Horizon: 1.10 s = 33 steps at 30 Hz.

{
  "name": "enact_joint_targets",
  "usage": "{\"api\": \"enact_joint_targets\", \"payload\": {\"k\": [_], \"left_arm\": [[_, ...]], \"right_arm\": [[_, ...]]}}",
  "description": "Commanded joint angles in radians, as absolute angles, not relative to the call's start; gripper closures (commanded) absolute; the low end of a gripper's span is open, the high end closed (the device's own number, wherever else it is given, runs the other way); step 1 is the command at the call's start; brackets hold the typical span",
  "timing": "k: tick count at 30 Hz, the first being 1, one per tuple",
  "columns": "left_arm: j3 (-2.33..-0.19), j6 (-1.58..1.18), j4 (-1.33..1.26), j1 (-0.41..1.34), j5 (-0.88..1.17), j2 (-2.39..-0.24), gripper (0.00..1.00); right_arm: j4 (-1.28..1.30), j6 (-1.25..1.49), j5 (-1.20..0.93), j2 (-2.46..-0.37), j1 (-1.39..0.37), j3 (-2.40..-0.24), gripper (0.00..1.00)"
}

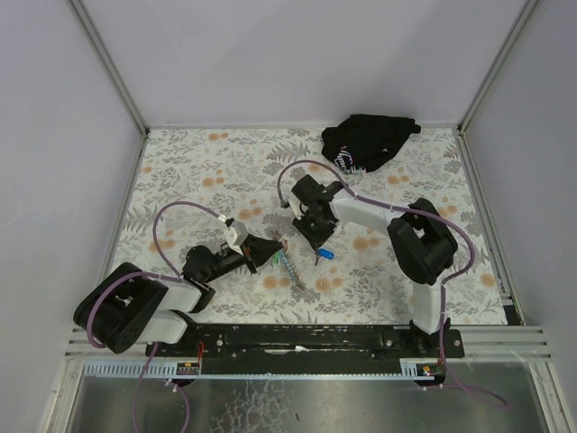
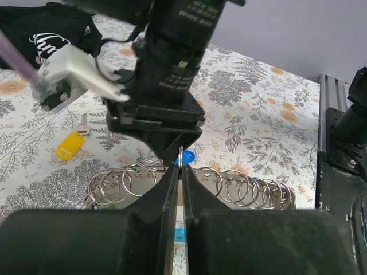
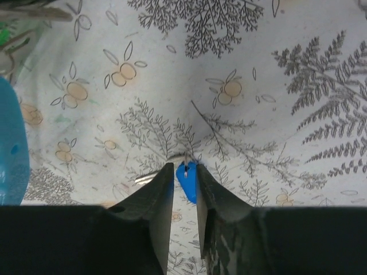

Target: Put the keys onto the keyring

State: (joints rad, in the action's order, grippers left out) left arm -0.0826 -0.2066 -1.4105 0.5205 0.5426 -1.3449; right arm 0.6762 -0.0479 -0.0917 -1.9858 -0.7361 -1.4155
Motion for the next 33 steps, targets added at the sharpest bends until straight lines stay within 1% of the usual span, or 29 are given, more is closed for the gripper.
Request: {"api": "enact_joint_targets", "payload": {"k": [1, 4, 9, 14, 19, 26, 33], "left_arm": [[-0.091, -0.189, -1.466, 0.514, 0.542, -1.316, 0.97], [-0.088, -0.189, -1.465, 0.514, 0.537, -1.312, 0.97], [-0.084, -0.189, -1.465, 0.514, 0.532, -1.308, 0.97], [-0.087, -0.19, -1.47, 0.514, 0.531, -1.312, 0.97], [-0.082, -0.19, -1.471, 0.514, 0.525, -1.306, 0.97], [-0.076, -0.189, -1.474, 0.514, 0.521, -1.306, 0.97], [-0.077, -0.193, -1.483, 0.514, 0.525, -1.311, 0.97]], "right_arm": [[0.567, -0.021, -0.122, -1.817, -0.745, -1.326, 0.68], [0.448, -0.005, -0.124, -1.735, -0.746, -1.212, 0.65], [0.201, 0.022, -0.108, -1.587, -0.745, -1.005, 0.65], [-0.099, 0.035, -0.114, -1.468, -0.745, -0.805, 0.61], [-0.294, 0.044, -0.115, -1.472, -0.745, -0.693, 0.62], [-0.528, 0.098, -0.03, -1.48, -0.746, -0.548, 0.68], [-0.611, 0.102, -0.037, -1.503, -0.745, -0.502, 0.71]]}}
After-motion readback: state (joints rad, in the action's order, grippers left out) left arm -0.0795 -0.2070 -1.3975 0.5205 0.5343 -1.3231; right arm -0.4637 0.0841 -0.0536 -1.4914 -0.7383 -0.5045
